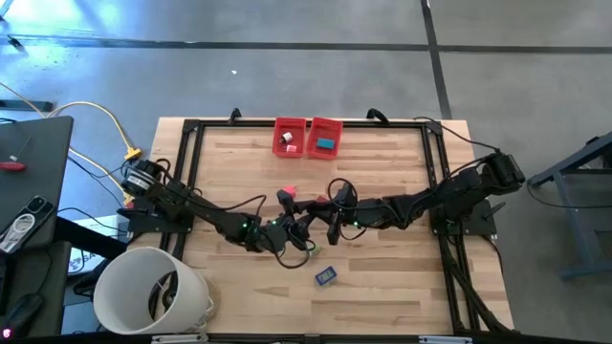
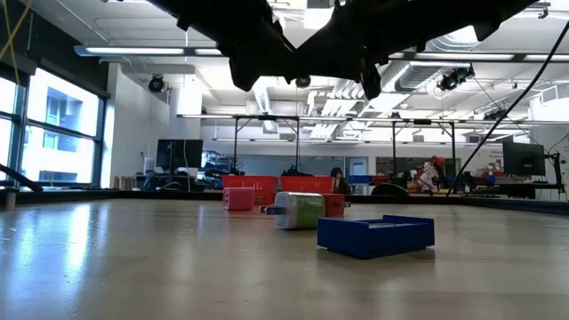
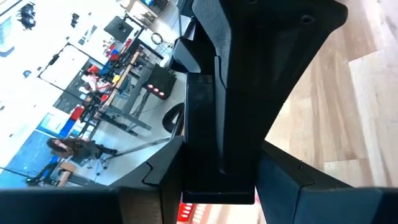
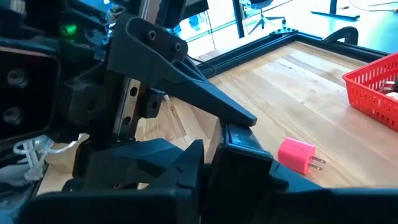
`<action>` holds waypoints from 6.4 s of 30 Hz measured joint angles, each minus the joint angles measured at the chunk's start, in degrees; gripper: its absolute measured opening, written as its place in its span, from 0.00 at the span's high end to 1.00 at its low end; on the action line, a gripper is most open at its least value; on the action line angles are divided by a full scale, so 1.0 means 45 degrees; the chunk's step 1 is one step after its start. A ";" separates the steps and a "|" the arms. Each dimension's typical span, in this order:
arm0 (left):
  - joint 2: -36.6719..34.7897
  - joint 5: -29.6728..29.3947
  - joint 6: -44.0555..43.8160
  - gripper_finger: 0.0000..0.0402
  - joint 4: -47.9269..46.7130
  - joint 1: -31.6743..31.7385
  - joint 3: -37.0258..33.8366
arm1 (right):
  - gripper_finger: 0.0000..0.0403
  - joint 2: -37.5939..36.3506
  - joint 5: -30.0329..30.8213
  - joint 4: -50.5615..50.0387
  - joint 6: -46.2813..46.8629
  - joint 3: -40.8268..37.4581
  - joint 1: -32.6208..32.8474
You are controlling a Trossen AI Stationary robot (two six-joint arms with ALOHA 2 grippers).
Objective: Pick & Place Office items
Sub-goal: Put the black digital clock into the right red basket
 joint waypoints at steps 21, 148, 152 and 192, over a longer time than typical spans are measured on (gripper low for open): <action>0.0000 0.0664 -0.1644 0.57 -0.0100 -0.0029 0.0000 | 0.89 0.0000 -0.0295 -0.0222 -0.0259 0.0000 0.0053; -0.0038 0.3028 -0.3281 0.25 -0.0695 -0.0314 -0.0005 | 0.90 -0.2395 -0.2346 -0.8237 -0.0227 0.0695 -0.6815; -0.0887 0.4977 -0.4271 0.25 -0.2604 0.0292 -0.0019 | 0.90 -0.2395 -0.2341 -0.8119 -0.0405 0.0695 -0.6822; -0.7660 0.8062 -0.8288 0.25 -0.5257 0.1806 -0.4265 | 0.90 0.4202 -0.5308 -1.3296 -0.1604 0.9028 -0.9323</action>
